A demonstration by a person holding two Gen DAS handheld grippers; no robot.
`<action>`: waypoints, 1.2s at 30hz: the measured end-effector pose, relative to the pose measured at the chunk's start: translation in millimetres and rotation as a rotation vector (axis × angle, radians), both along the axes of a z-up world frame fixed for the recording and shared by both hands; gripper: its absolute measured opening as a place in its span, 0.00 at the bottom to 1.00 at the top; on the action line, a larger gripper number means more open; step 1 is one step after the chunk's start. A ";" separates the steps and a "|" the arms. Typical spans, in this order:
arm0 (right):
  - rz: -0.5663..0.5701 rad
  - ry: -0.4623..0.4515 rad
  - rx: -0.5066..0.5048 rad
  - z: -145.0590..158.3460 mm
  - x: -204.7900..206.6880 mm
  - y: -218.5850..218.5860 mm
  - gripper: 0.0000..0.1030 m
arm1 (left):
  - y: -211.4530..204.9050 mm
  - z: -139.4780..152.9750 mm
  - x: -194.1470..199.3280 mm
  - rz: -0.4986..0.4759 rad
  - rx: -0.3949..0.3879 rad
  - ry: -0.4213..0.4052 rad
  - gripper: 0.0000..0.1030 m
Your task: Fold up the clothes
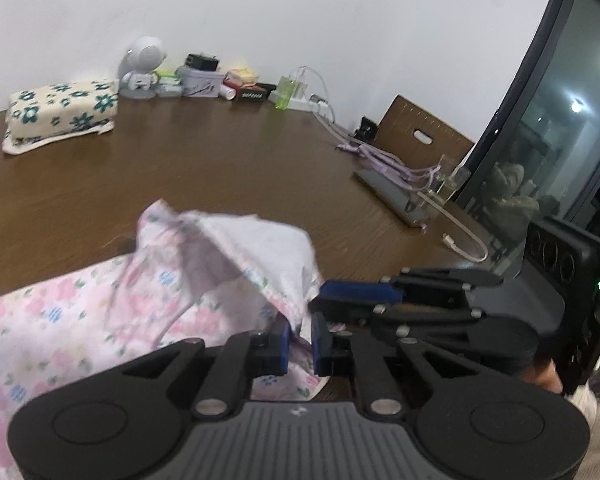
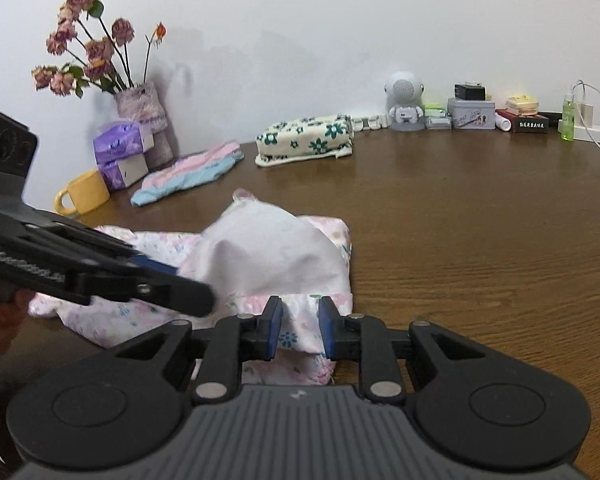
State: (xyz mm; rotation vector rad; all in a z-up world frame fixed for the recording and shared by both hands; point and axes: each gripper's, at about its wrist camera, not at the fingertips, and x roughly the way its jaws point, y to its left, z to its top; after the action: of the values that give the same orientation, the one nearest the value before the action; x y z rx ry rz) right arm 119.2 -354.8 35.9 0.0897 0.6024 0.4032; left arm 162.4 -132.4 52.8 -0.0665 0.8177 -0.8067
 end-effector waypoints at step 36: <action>0.036 0.064 0.031 0.4 84.3 -0.9 0.25 | 44.7 -29.4 53.4 0.336 -0.114 0.124 0.02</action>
State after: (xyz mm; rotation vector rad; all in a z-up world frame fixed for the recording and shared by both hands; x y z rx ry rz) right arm 203.5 -355.7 36.2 0.1219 0.6614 0.4458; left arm 215.8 -87.7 23.4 -0.3491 0.8486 -0.5336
